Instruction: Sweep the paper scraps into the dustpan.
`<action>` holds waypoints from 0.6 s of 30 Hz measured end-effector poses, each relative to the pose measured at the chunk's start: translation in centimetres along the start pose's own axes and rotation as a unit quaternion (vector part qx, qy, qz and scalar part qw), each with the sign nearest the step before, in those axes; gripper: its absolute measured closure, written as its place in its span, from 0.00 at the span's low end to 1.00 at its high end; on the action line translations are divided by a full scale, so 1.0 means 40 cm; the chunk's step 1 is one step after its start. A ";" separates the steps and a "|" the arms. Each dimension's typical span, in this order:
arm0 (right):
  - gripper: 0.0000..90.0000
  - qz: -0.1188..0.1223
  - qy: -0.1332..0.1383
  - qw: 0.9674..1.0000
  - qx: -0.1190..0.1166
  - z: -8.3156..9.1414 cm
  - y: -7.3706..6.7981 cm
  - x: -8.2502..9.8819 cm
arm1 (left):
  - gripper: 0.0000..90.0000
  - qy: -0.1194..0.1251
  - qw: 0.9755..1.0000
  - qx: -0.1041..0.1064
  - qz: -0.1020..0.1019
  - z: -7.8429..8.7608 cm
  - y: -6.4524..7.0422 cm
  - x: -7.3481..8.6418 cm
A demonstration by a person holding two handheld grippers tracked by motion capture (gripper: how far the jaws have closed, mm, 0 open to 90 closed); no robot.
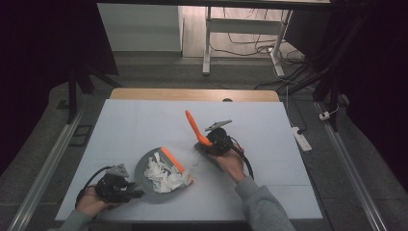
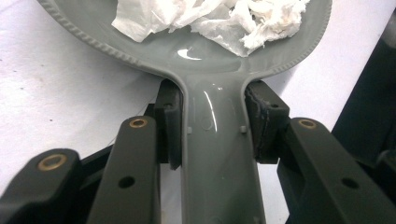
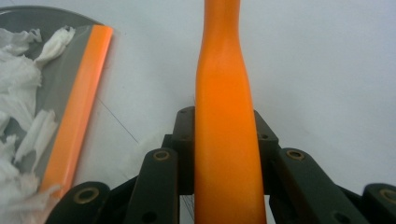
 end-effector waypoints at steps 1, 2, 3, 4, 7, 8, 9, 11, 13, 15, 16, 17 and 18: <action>0.79 -0.002 0.004 1.000 -0.005 -0.008 -0.013 -0.005 | 0.68 0.000 1.000 0.001 0.002 -0.001 0.000 -0.001; 0.79 0.001 0.006 1.000 -0.007 -0.013 -0.021 -0.008 | 0.68 -0.002 1.000 0.001 0.001 -0.001 -0.001 -0.003; 0.79 0.004 0.004 1.000 -0.015 -0.021 -0.034 -0.012 | 0.68 -0.003 1.000 0.001 0.001 -0.001 0.000 -0.006; 0.79 0.004 0.003 1.000 -0.028 -0.030 -0.051 -0.015 | 0.68 -0.005 1.000 -0.001 0.002 -0.002 0.001 -0.008; 0.78 0.010 0.004 0.996 -0.090 -0.049 -0.117 -0.028 | 0.68 -0.008 1.000 0.000 -0.001 -0.008 0.003 -0.016; 0.79 0.016 0.008 0.994 -0.110 -0.049 -0.141 -0.034 | 0.68 -0.010 1.000 0.001 -0.003 -0.010 0.003 -0.018; 0.78 0.027 0.017 0.992 -0.121 -0.045 -0.163 -0.043 | 0.68 -0.010 1.000 0.002 -0.001 -0.012 0.005 -0.020; 0.79 0.037 0.029 0.988 -0.147 -0.031 -0.194 -0.061 | 0.68 -0.010 1.000 0.004 -0.001 -0.013 0.004 -0.019; 0.78 0.038 0.042 0.986 -0.155 -0.007 -0.202 -0.079 | 0.68 -0.008 1.000 0.003 -0.002 -0.013 0.004 -0.017; 0.79 0.050 0.062 0.987 -0.137 0.023 -0.184 -0.094 | 0.69 -0.012 1.000 0.002 -0.003 -0.015 0.005 -0.016; 0.78 0.048 0.066 0.988 -0.131 0.032 -0.174 -0.097 | 0.69 -0.012 1.000 0.003 0.000 -0.016 0.005 -0.014; 0.78 0.049 0.069 0.989 -0.119 0.044 -0.159 -0.099 | 0.69 -0.012 1.000 0.003 0.001 -0.018 0.004 -0.013; 0.78 0.052 0.070 0.991 -0.105 0.054 -0.147 -0.099 | 0.69 -0.013 1.000 0.004 0.001 -0.019 0.004 -0.011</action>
Point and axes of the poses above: each handheld gripper's, and its own axes: z roughly backward along the jaws, x roughly out of its underside, y roughly to its right, the point moved 2 cm from there along -z, roughly forward along the jaws, and after that the axes turned 5 degrees about y, right-handed, at the moved point
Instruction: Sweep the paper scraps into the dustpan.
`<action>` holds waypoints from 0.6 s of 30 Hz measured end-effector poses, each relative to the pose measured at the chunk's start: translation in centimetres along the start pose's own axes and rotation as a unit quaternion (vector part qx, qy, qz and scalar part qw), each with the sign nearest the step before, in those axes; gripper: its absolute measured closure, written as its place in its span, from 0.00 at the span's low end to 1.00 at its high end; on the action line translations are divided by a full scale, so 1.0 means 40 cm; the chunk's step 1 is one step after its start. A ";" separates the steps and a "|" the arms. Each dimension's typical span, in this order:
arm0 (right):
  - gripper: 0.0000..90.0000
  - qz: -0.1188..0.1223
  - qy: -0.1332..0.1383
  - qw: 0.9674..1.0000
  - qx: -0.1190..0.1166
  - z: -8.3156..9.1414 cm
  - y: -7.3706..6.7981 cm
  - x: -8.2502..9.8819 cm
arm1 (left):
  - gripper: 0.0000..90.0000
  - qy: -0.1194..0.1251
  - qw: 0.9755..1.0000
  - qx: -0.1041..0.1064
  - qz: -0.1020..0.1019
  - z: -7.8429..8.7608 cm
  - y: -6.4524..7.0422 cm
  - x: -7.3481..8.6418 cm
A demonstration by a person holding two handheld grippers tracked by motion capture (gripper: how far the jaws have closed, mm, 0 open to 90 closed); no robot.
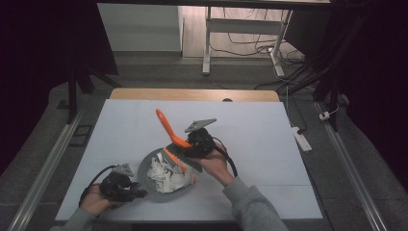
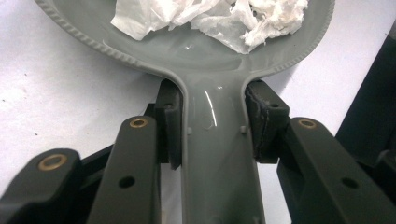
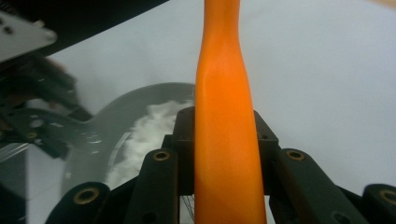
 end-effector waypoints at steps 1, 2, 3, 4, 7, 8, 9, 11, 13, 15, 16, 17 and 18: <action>0.78 0.002 0.000 1.000 0.010 0.012 0.010 0.002 | 0.68 0.000 1.000 -0.001 0.000 -0.001 0.000 0.001; 0.78 -0.001 0.001 1.000 0.016 0.022 0.020 0.005 | 0.68 0.001 1.000 0.000 0.000 0.000 0.000 0.001; 0.78 -0.004 0.003 1.000 0.026 0.032 0.033 0.012 | 0.69 0.001 1.000 0.000 -0.001 0.001 0.001 0.001; 0.78 -0.005 0.001 0.999 0.035 0.035 0.040 0.017 | 0.68 0.001 1.000 -0.001 -0.001 0.001 0.001 0.001; 0.78 -0.018 -0.018 0.997 0.070 0.025 0.072 0.046 | 0.68 0.000 1.000 -0.002 0.000 0.000 0.003 0.002; 0.78 -0.024 -0.027 0.996 0.075 0.013 0.082 0.058 | 0.68 0.001 1.000 -0.002 0.000 0.000 0.003 0.002; 0.79 -0.032 -0.040 0.996 0.075 -0.006 0.090 0.072 | 0.68 0.001 1.000 -0.001 0.001 0.000 0.002 0.002; 0.79 -0.033 -0.060 0.995 0.075 -0.041 0.083 0.089 | 0.68 0.002 1.000 -0.001 0.002 0.000 0.002 0.002; 0.79 -0.029 -0.066 0.995 0.065 -0.068 0.063 0.096 | 0.69 0.002 1.000 -0.001 0.002 -0.001 0.001 0.002; 0.79 -0.024 -0.061 0.997 0.049 -0.092 0.028 0.090 | 0.69 0.004 1.000 0.000 0.005 -0.001 0.001 0.003; 0.79 -0.020 -0.058 0.997 0.040 -0.103 0.006 0.085 | 0.68 0.004 1.000 0.000 0.005 -0.001 0.000 0.003; 0.79 -0.016 -0.053 0.998 0.029 -0.112 -0.016 0.078 | 0.68 0.004 1.000 -0.001 0.005 -0.001 0.000 0.003; 0.79 -0.011 -0.047 0.999 0.018 -0.118 -0.039 0.069 | 0.68 0.004 1.000 -0.001 0.006 -0.001 0.001 0.003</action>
Point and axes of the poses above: each handheld gripper's, and its own axes: z roughly backward along the jaws, x roughly out of its underside, y roughly to its right, the point moved 2 cm from there along -z, roughly forward along the jaws, and after that the axes turned 5 degrees about y, right-handed, at the moved point
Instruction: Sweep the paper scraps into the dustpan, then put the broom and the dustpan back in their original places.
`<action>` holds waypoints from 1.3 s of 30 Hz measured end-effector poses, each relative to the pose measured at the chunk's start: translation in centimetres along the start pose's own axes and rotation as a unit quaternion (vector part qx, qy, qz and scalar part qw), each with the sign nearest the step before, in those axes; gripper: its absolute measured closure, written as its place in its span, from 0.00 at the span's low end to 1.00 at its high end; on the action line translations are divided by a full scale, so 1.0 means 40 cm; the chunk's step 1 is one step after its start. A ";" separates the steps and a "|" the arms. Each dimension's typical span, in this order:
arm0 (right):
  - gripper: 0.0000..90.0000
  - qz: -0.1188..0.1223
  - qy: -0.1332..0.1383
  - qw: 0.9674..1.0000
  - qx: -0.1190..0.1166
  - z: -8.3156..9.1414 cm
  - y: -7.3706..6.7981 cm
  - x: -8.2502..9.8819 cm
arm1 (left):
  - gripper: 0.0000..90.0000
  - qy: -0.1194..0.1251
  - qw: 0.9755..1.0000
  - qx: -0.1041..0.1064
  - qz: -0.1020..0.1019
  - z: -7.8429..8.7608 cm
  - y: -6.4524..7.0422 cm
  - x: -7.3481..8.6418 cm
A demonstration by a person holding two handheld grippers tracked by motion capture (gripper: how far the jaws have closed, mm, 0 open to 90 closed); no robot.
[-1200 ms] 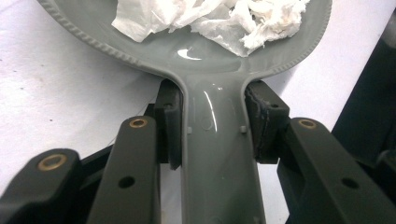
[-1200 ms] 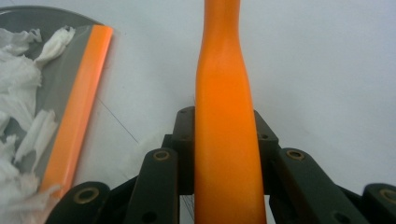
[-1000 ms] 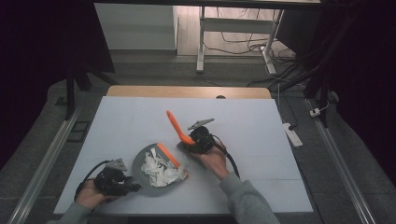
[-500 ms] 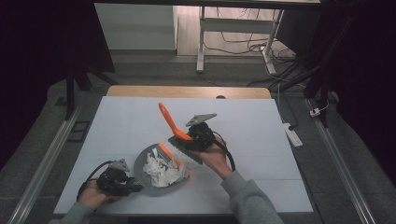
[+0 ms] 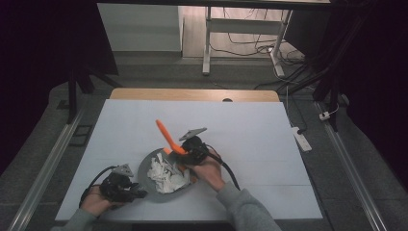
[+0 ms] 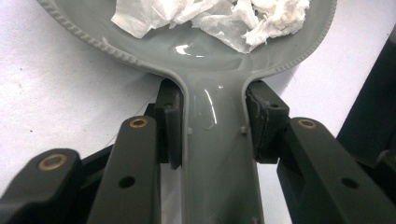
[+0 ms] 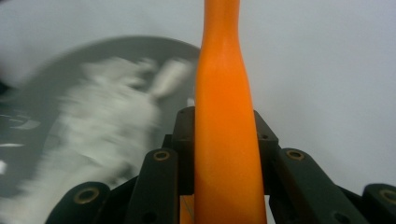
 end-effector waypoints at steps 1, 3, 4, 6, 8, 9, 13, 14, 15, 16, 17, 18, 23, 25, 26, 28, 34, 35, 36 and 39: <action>0.79 0.007 0.007 1.000 -0.010 -0.002 -0.022 -0.010 | 0.69 0.002 1.000 0.000 0.000 0.000 0.000 0.000; 0.79 0.032 0.024 0.999 -0.015 0.004 -0.054 -0.033 | 0.68 0.009 1.000 0.001 0.000 0.003 0.000 0.002; 0.79 0.043 0.033 0.998 -0.010 0.011 -0.062 -0.043 | 0.68 0.012 1.000 0.000 -0.001 0.005 0.000 0.003; 0.78 0.048 0.051 0.997 -0.001 0.028 -0.059 -0.061 | 0.68 0.018 1.000 -0.006 -0.003 0.007 -0.002 0.005; 0.79 0.046 0.067 0.997 0.007 0.050 -0.043 -0.075 | 0.68 0.030 1.000 -0.001 0.000 0.011 -0.004 0.007; 0.78 0.044 0.073 0.996 0.012 0.061 -0.035 -0.079 | 0.68 0.036 0.999 0.003 0.001 0.013 -0.004 0.007; 0.78 0.024 0.098 0.995 0.019 0.104 0.001 -0.089 | 0.68 0.064 0.998 0.011 -0.001 0.025 -0.003 0.006; 0.78 0.020 0.105 0.994 0.019 0.118 0.012 -0.090 | 0.68 0.068 0.998 0.010 -0.002 0.027 -0.003 0.006; 0.78 0.019 0.110 0.994 0.022 0.130 0.018 -0.090 | 0.68 0.072 0.997 0.009 -0.001 0.029 -0.003 0.006; 0.78 0.016 0.114 0.993 0.024 0.143 0.024 -0.091 | 0.68 0.074 0.997 0.010 0.000 0.031 -0.005 0.007; 0.78 0.012 0.119 0.993 0.022 0.157 0.031 -0.091 | 0.68 0.075 0.997 0.011 0.000 0.032 -0.006 0.007; 0.78 0.007 0.126 0.992 0.022 0.171 0.037 -0.090 | 0.68 0.078 0.997 0.008 0.001 0.033 -0.006 0.007; 0.78 -0.019 0.143 0.989 0.028 0.235 0.080 -0.069 | 0.68 0.095 0.995 -0.007 0.021 0.041 -0.010 0.005; 0.78 -0.032 0.145 0.988 0.031 0.257 0.100 -0.051 | 0.68 0.105 0.994 -0.015 0.035 0.046 -0.013 0.004; 0.78 -0.037 0.148 0.988 0.029 0.265 0.106 -0.044 | 0.68 0.112 0.993 -0.018 0.044 0.049 -0.014 0.004; 0.78 -0.048 0.151 0.987 0.034 0.289 0.121 -0.023 | 0.68 0.119 0.991 -0.026 0.056 0.052 -0.015 0.003; 0.78 -0.067 0.154 0.985 0.040 0.349 0.151 0.026 | 0.68 0.135 0.985 -0.053 0.089 0.060 -0.016 -0.001; 0.78 -0.071 0.152 0.985 0.040 0.357 0.156 0.035 | 0.68 0.136 0.985 -0.054 0.094 0.060 -0.017 -0.001; 0.78 -0.073 0.149 0.985 0.042 0.366 0.160 0.046 | 0.68 0.137 0.984 -0.058 0.096 0.060 -0.018 -0.001; 0.78 -0.084 0.145 0.985 0.042 0.389 0.171 0.074 | 0.68 0.138 0.983 -0.067 0.106 0.061 -0.021 -0.001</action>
Point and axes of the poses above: each handheld gripper's, and its own axes: z roughly backward along the jaws, x roughly out of its underside, y roughly to its right, the point moved 2 cm from there along -z, roughly forward along the jaws, and after that the axes turned 5 degrees about y, right-handed, at the moved point
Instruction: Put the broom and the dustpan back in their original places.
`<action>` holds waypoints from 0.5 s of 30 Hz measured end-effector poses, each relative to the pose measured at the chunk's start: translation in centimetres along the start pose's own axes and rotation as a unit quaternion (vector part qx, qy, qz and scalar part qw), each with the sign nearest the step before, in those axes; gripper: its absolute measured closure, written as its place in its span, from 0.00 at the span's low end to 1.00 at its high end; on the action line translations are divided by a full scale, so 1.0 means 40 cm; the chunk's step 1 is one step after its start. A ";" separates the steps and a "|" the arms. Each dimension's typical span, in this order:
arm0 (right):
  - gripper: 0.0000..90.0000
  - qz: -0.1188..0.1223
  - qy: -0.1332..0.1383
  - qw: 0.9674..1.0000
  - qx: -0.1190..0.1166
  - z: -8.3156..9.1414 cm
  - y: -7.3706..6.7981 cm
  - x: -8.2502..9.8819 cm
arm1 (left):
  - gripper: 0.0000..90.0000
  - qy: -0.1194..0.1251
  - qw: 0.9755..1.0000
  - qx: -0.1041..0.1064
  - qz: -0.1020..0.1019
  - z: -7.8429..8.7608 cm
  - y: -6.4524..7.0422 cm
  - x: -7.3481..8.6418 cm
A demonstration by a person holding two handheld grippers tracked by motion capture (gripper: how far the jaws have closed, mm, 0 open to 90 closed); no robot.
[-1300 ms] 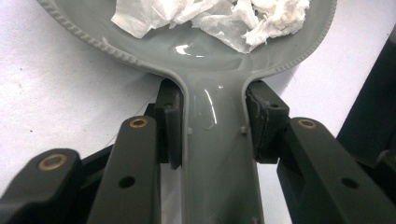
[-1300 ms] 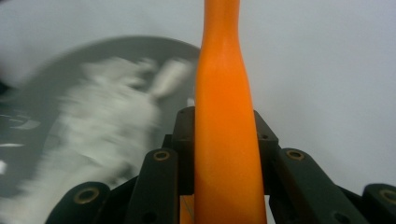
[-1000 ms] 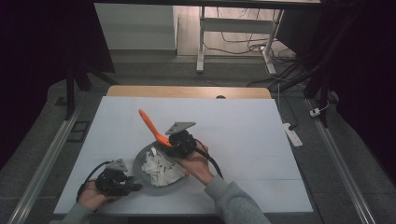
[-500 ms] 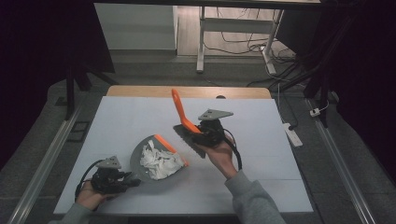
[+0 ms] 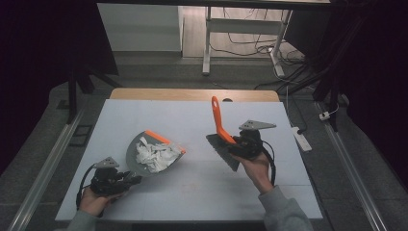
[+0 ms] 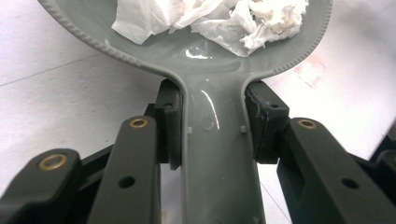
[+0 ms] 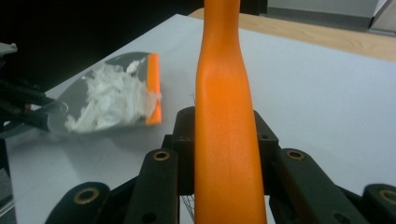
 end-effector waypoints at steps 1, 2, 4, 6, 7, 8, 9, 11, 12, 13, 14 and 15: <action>0.78 -0.001 0.000 1.000 0.003 0.012 0.006 0.007 | 0.68 0.002 1.000 -0.001 0.002 0.000 0.000 -0.001; 0.78 -0.003 -0.001 1.000 0.004 0.020 0.010 0.012 | 0.68 0.003 1.000 -0.003 0.001 0.001 0.000 -0.002; 0.78 -0.008 0.000 1.000 0.004 0.033 0.018 0.019 | 0.68 0.006 1.000 -0.004 0.002 0.001 0.003 -0.004; 0.78 -0.009 -0.001 1.000 0.006 0.040 0.022 0.024 | 0.68 0.007 1.000 -0.004 0.002 0.000 0.005 -0.005; 0.78 -0.010 -0.001 1.000 0.006 0.042 0.022 0.025 | 0.68 0.007 1.000 -0.004 0.001 0.000 0.007 -0.006; 0.78 -0.010 -0.001 1.000 0.006 0.043 0.023 0.026 | 0.68 0.007 1.000 -0.004 0.000 -0.001 0.008 -0.006; 0.78 -0.009 -0.001 1.000 0.005 0.044 0.023 0.026 | 0.68 0.008 1.000 -0.005 -0.001 0.000 0.010 -0.006; 0.78 -0.007 -0.003 1.000 0.005 0.045 0.022 0.026 | 0.68 0.009 1.000 -0.007 -0.002 0.001 0.011 -0.007; 0.78 -0.006 -0.005 1.000 0.006 0.046 0.022 0.026 | 0.68 0.011 1.000 -0.008 0.000 0.002 0.011 -0.007; 0.78 -0.006 -0.005 1.000 0.005 0.046 0.022 0.027 | 0.68 0.012 1.000 -0.009 0.001 0.003 0.011 -0.007; 0.78 -0.007 -0.007 1.000 0.005 0.046 0.022 0.028 | 0.68 0.014 1.000 -0.010 0.001 0.004 0.010 -0.007; 0.78 -0.007 -0.008 1.000 0.005 0.047 0.022 0.029 | 0.68 0.015 1.000 -0.015 0.002 0.005 0.010 -0.007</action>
Point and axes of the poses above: each handheld gripper's, and its own axes: z roughly backward along the jaws, x roughly out of its underside, y roughly to its right, the point moved 2 cm from there along -z, roughly forward along the jaws, and after that the axes turned 5 degrees about y, right-handed, at the moved point
